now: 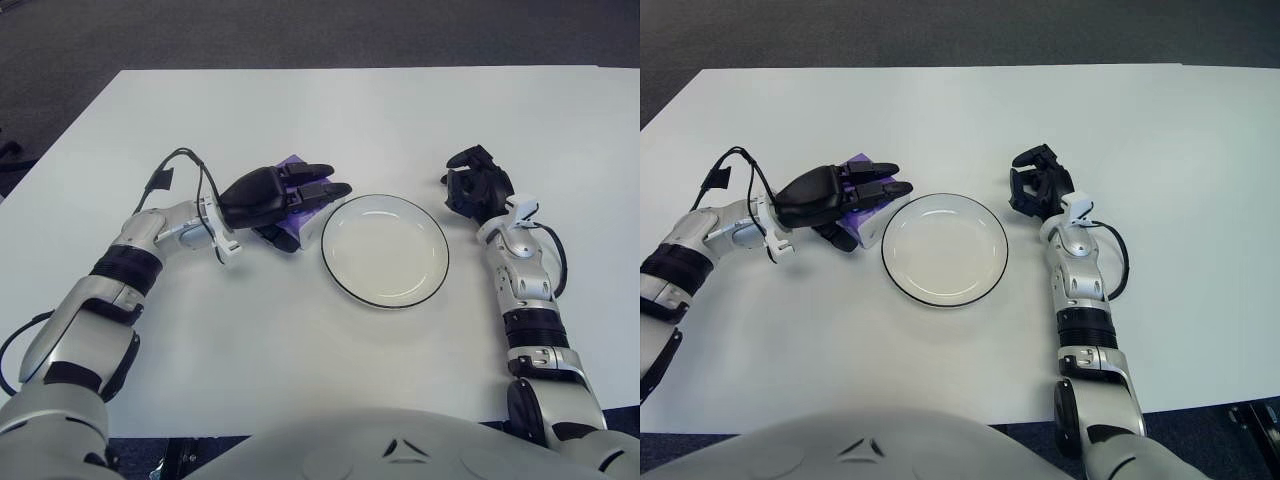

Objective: Put the tissue paper into the plate.

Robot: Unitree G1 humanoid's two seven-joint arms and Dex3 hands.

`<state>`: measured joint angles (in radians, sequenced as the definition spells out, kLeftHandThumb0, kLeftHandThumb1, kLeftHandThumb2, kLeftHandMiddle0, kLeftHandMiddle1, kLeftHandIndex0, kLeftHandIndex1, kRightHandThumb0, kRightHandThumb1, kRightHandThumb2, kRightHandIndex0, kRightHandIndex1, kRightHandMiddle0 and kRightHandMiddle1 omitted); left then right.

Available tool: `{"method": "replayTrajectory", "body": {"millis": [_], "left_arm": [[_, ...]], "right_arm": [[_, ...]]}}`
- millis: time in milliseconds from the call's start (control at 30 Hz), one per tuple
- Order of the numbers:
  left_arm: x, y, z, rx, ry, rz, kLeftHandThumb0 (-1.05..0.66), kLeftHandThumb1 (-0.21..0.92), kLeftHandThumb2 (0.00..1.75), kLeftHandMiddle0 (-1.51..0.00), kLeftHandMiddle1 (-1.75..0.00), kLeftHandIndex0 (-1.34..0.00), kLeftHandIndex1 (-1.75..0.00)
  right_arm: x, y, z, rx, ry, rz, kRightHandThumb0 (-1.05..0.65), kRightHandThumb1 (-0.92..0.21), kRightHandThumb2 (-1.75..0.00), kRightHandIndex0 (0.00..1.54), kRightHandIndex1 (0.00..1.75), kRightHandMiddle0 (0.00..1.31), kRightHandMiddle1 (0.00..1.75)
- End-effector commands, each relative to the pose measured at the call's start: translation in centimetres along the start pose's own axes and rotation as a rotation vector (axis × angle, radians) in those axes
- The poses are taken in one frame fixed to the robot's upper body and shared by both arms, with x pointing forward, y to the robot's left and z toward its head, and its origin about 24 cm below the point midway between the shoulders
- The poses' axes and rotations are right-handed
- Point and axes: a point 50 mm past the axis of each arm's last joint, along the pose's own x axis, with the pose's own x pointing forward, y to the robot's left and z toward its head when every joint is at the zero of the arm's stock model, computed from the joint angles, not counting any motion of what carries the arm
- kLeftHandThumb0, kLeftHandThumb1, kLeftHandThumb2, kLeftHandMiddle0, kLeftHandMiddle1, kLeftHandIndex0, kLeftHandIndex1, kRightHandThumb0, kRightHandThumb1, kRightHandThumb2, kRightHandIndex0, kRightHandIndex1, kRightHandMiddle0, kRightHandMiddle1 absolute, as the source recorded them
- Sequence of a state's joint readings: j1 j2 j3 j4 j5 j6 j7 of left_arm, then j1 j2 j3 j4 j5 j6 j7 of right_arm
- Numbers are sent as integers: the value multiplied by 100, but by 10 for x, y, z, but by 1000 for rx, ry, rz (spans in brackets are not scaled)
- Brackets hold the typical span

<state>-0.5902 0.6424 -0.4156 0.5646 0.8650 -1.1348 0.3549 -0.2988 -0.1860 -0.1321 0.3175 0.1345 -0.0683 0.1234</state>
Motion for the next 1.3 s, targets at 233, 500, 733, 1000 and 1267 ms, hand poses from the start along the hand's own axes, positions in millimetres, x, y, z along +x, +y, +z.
{"method": "replayTrajectory", "body": {"millis": [233, 500, 733, 1000, 1267], "left_arm": [[-1, 4, -7, 102, 31, 82, -100, 92, 93, -49, -1, -38, -5], [-3, 5, -23, 70, 76, -98, -69, 92, 43, -72, -9, -57, -10], [1, 7, -33, 12, 125, -216, -54, 92, 29, -36, -131, -72, -13], [3, 3, -40, 93, 188, -280, -61, 92, 23, -23, -99, -44, -32], [3, 4, -41, 178, 224, -279, -93, 92, 22, -32, -16, -28, -2]], "right_arm": [[-22, 2, -44, 44, 185, -8, -1, -57, -101, 41, 171, 25, 175], [-22, 2, -43, 43, 182, -6, -1, -56, -102, 42, 171, 25, 175], [-22, 2, -43, 43, 180, -6, -1, -55, -103, 43, 171, 26, 175], [-23, 1, -43, 43, 179, -7, -1, -54, -104, 44, 170, 27, 175], [-23, 0, -42, 40, 178, -9, -1, -53, -105, 44, 170, 28, 175]]}}
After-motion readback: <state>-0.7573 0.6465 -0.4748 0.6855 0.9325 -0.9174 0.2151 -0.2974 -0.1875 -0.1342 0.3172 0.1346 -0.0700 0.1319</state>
